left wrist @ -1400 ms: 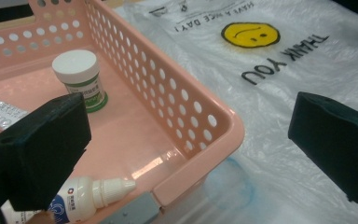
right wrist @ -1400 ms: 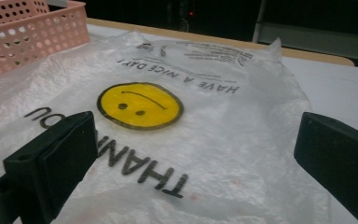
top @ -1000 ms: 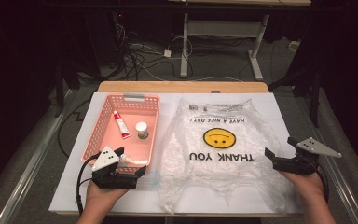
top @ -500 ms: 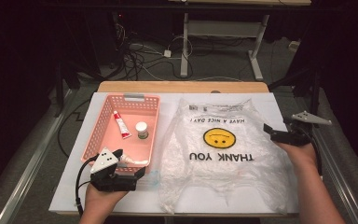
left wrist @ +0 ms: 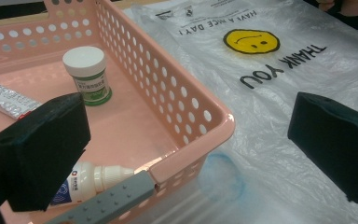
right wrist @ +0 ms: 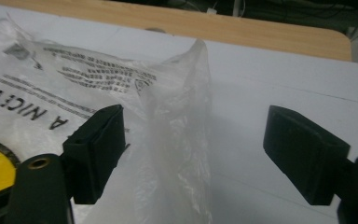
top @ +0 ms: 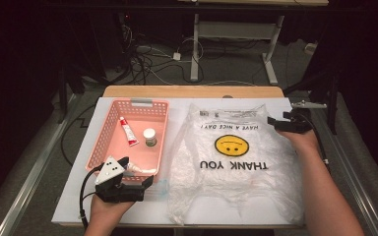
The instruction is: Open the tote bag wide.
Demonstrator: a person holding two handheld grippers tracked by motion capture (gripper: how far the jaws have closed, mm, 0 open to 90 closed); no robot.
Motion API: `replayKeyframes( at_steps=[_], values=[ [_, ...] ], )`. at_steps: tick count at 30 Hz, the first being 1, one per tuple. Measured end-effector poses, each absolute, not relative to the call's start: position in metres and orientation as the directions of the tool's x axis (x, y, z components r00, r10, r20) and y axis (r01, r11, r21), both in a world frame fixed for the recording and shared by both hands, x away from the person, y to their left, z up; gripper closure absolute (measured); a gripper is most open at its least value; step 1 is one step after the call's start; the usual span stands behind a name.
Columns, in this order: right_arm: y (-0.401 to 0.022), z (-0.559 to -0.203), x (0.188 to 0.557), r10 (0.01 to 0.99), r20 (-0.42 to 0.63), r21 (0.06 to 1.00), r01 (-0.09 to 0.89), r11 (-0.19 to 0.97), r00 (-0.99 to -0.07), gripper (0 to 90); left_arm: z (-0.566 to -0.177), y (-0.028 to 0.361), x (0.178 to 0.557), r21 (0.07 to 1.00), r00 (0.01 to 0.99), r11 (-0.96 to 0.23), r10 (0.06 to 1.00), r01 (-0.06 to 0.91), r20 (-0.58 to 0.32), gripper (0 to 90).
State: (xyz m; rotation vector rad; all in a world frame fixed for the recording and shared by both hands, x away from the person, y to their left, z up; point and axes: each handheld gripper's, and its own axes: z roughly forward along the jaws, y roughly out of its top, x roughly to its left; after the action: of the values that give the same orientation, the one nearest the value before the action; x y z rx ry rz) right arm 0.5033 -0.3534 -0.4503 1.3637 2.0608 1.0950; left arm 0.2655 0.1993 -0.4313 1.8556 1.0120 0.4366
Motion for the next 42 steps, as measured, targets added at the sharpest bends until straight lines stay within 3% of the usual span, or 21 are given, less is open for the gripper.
replayKeyframes(
  at_steps=[6, 7, 10, 12, 14, 15, 16, 18, 31, 34, 39, 42],
  values=[
    [-0.353, -0.471, 0.516, 0.895, 0.077, 0.732, 0.634, 0.249, -0.440, 35.7, -0.433, 0.198, 0.266, 0.859, 0.600, -0.227, 0.792, 0.459, -0.112, 0.0],
    [-0.351, -0.477, 0.516, 0.887, 0.083, 0.706, 0.655, 0.269, -0.454, 42.1, -0.434, 0.198, 0.266, 0.858, 0.602, -0.231, 0.791, 0.460, -0.110, 0.0],
    [-0.350, -0.479, 0.515, 0.885, 0.055, 0.704, 0.647, 0.294, -0.462, 47.7, -0.434, 0.198, 0.266, 0.859, 0.608, -0.231, 0.786, 0.457, -0.112, 0.0],
    [-0.347, -0.479, 0.512, 0.884, 0.013, 0.702, 0.634, 0.325, -0.467, 62.7, -0.433, 0.198, 0.265, 0.860, 0.609, -0.236, 0.786, 0.452, -0.105, 0.0],
    [-0.346, -0.479, 0.511, 0.882, 0.003, 0.701, 0.630, 0.335, -0.472, 66.8, -0.433, 0.198, 0.265, 0.861, 0.609, -0.235, 0.786, 0.451, -0.105, 0.0],
    [-0.346, -0.479, 0.509, 0.876, 0.016, 0.698, 0.633, 0.335, -0.481, 80.1, -0.433, 0.198, 0.265, 0.862, 0.609, -0.234, 0.787, 0.450, -0.104, 0.0],
    [-0.346, -0.478, 0.508, 0.871, 0.036, 0.696, 0.638, 0.330, -0.490, 86.1, -0.432, 0.199, 0.265, 0.863, 0.609, -0.233, 0.787, 0.448, -0.104, 0.0],
    [-0.346, -0.478, 0.505, 0.861, 0.056, 0.698, 0.637, 0.328, -0.506, 90.0, -0.432, 0.199, 0.265, 0.865, 0.607, -0.228, 0.787, 0.446, -0.106, 0.0],
    [-0.377, -0.465, 0.498, 0.932, 0.058, 0.763, 0.618, 0.190, -0.358, 90.0, -0.426, 0.198, 0.266, 0.869, 0.625, -0.228, 0.772, 0.439, -0.114, 0.0],
    [-0.396, -0.463, 0.499, 0.957, 0.070, 0.775, 0.619, 0.124, -0.280, 90.0, -0.420, 0.197, 0.267, 0.865, 0.640, -0.274, 0.765, 0.421, -0.069, 0.0],
    [-0.420, -0.465, 0.496, 0.980, 0.097, 0.781, 0.623, 0.031, -0.171, 90.0, -0.421, 0.203, 0.262, 0.877, 0.638, -0.252, 0.766, 0.410, -0.078, 0.0],
    [-0.423, -0.463, 0.492, 0.980, 0.101, 0.788, 0.615, 0.025, -0.169, 89.7, -0.427, 0.203, 0.259, 0.876, 0.640, -0.250, 0.764, 0.412, -0.083, 0.0]
  ],
)
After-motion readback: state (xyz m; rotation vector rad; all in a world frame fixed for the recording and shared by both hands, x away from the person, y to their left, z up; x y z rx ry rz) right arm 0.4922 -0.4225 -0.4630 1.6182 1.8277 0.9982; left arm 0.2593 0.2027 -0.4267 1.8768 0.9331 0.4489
